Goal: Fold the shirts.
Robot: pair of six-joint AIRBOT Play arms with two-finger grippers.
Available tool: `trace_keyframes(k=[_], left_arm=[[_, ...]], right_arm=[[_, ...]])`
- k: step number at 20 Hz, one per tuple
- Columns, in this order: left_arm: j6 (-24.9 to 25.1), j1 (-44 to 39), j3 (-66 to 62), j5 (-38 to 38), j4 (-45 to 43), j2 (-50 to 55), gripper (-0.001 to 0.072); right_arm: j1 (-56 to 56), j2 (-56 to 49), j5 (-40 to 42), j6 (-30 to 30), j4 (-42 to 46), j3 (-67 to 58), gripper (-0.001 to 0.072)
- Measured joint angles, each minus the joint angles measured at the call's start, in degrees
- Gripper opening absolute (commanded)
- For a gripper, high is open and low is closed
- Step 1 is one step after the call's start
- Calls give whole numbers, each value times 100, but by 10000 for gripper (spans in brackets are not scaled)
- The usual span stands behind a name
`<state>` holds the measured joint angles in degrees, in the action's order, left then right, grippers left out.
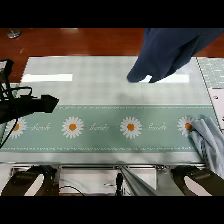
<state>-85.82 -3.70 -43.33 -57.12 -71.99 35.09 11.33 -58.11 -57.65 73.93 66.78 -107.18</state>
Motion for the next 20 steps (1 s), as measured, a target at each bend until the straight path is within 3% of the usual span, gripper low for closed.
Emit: trace_keyframes(k=[3, 5, 11, 12, 13, 14, 17, 20], left_arm=[[7, -11, 39, 122, 98, -70, 700], [7, -11, 52, 203, 133, -85, 700], [7, -20, 59, 374, 199, -61, 701], [7, -22, 59, 387, 212, -37, 700], [7, -24, 59, 387, 214, -9, 700], [7, -24, 59, 396, 214, 22, 701], [-39, -35, 59, 376, 293, 127, 700], [-79, -35, 61, -31, 496, 297, 701]], right_arm=[[678, 166, -472, 127, -151, 518, 24], [1239, 212, -358, 313, -238, 1296, 24], [2828, -815, 1552, 1423, -737, 3825, 26], [3029, -1161, 1827, 1513, -968, 4009, 78], [3185, -1449, 1989, 1572, -1217, 4127, 420], [3309, -1722, 2170, 1561, -1547, 4216, 622], [3176, -2070, 2153, 1311, -2214, 4249, 620], [2155, -1698, 1480, 1093, -2271, 4074, 620]])
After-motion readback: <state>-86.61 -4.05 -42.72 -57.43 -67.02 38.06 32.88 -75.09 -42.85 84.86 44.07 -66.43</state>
